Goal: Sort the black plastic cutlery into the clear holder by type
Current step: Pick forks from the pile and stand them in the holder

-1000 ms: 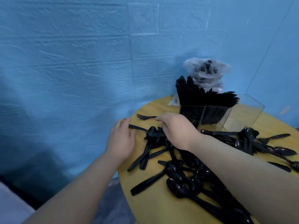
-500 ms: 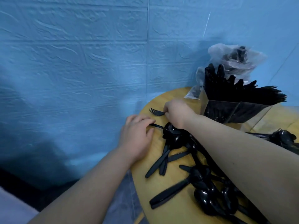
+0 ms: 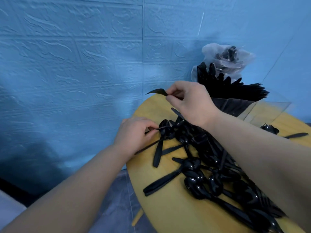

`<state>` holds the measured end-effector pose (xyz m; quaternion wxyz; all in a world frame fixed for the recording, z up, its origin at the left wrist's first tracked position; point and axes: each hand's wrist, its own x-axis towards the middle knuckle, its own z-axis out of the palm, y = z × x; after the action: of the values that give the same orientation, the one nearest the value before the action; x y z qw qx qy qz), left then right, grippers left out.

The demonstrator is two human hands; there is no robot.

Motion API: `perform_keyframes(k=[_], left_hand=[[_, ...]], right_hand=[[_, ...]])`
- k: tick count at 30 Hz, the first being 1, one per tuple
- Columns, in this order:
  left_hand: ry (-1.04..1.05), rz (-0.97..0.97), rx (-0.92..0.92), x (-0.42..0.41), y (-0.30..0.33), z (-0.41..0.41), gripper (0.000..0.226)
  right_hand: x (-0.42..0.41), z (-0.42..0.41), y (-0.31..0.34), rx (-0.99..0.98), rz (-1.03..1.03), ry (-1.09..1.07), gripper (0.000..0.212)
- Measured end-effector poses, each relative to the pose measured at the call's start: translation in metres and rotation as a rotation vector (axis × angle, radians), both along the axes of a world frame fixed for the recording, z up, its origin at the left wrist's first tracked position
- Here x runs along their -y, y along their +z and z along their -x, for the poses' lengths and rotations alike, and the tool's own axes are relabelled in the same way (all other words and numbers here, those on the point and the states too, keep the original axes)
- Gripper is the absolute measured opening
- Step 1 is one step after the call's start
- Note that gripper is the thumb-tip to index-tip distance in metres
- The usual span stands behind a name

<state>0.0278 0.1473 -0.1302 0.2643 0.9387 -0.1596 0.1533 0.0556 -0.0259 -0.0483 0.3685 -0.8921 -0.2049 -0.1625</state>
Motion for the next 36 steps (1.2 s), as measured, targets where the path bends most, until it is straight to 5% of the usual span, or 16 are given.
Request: perform_keyframes(k=[10,19,31,36], left_hand=[[-0.063,0.077,-0.419,0.021,0.026,0.046,0.039],[-0.078,-0.173,-0.4,0.052,0.017,0.086,0.086],[0.059,-0.209,-0.265,0.065,0.012,0.093,0.076],[0.034,-0.164,-0.062,0.069,0.021,0.102,0.065]], right_hand=[[0.093,0.084,-0.003,-0.055,0.126,-0.209,0.004],[0.144,0.131,-0.022,-0.16,0.349,-0.427,0.007],[0.162,0.155,-0.029,-0.254,0.477,-0.442,0.041],[0.153,0.146,-0.031,-0.24,0.474,-0.404,0.034]])
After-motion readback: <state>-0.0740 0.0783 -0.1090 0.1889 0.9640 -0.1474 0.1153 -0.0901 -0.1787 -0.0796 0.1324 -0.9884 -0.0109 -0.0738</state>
